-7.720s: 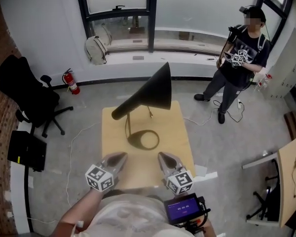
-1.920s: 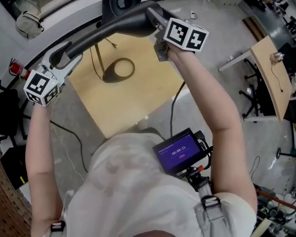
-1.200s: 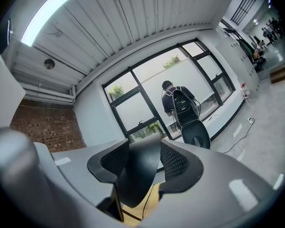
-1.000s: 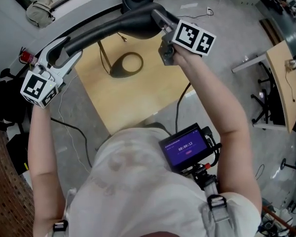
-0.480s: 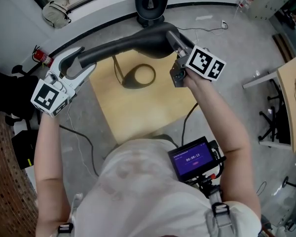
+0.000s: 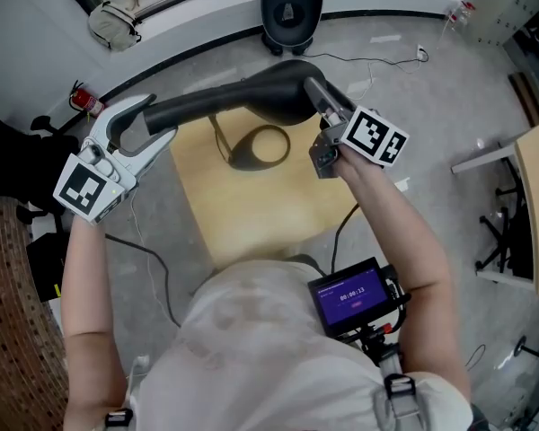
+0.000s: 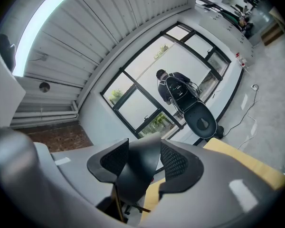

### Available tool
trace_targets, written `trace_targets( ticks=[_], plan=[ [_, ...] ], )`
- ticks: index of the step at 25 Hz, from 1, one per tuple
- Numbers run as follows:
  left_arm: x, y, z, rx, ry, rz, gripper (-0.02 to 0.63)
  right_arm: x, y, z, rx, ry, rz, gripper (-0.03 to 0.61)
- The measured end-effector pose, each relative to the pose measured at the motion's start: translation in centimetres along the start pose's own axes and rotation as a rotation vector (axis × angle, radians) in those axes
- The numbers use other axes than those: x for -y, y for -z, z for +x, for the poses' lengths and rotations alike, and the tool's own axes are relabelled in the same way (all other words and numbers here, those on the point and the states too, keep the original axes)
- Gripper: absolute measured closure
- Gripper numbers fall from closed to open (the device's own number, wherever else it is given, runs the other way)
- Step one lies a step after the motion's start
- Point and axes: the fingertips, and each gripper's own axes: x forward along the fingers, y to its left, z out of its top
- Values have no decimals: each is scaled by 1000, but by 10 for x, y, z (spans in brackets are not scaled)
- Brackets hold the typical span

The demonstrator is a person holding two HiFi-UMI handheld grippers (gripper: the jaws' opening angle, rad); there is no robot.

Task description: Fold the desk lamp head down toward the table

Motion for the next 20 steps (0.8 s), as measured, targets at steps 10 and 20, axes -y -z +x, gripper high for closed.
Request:
trace_targets(
  ticks=[10, 20],
  plan=[
    [2, -6, 5, -79, 12, 27, 374, 16, 23, 5, -31, -46, 98, 365],
    [3, -14, 7, -140, 4, 45, 370, 25, 44, 14, -68, -90, 178, 364]
  ],
)
